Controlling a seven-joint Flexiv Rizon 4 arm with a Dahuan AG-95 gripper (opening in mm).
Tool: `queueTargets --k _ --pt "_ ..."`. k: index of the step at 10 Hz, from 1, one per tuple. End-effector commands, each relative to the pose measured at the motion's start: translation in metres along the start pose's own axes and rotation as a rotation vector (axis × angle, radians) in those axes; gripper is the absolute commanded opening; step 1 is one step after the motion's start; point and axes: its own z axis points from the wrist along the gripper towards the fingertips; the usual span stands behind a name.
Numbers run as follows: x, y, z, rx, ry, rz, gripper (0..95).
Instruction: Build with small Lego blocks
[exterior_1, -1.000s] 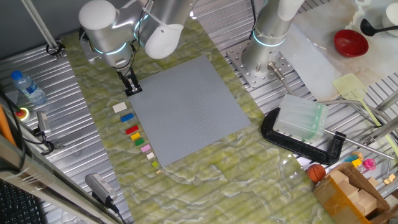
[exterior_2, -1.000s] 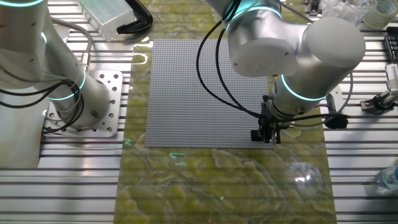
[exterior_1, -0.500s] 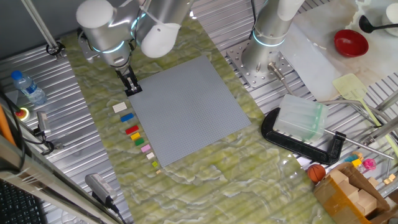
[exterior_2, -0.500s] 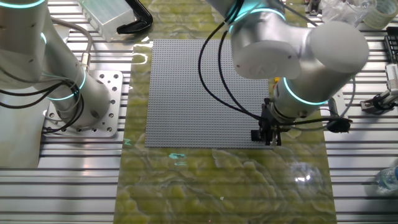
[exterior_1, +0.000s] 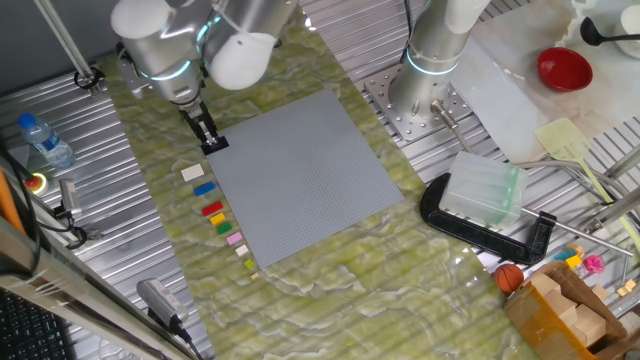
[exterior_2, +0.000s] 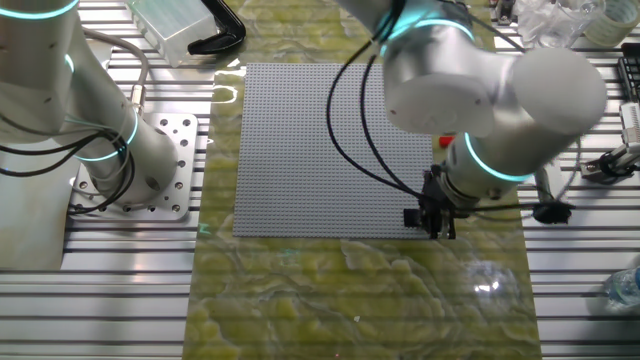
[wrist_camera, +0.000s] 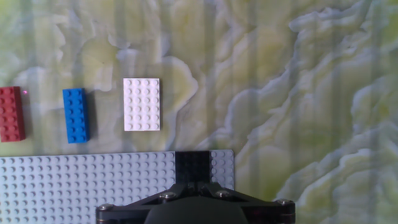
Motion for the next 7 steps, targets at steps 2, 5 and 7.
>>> queueTargets --k 2,5,7 --pt "-0.002 0.0 0.02 0.009 -0.002 -0.006 0.0" --pt "-0.006 -0.001 0.041 0.008 -0.012 -0.003 0.0" --pt "-0.008 -0.001 0.051 0.008 -0.017 -0.004 0.0"
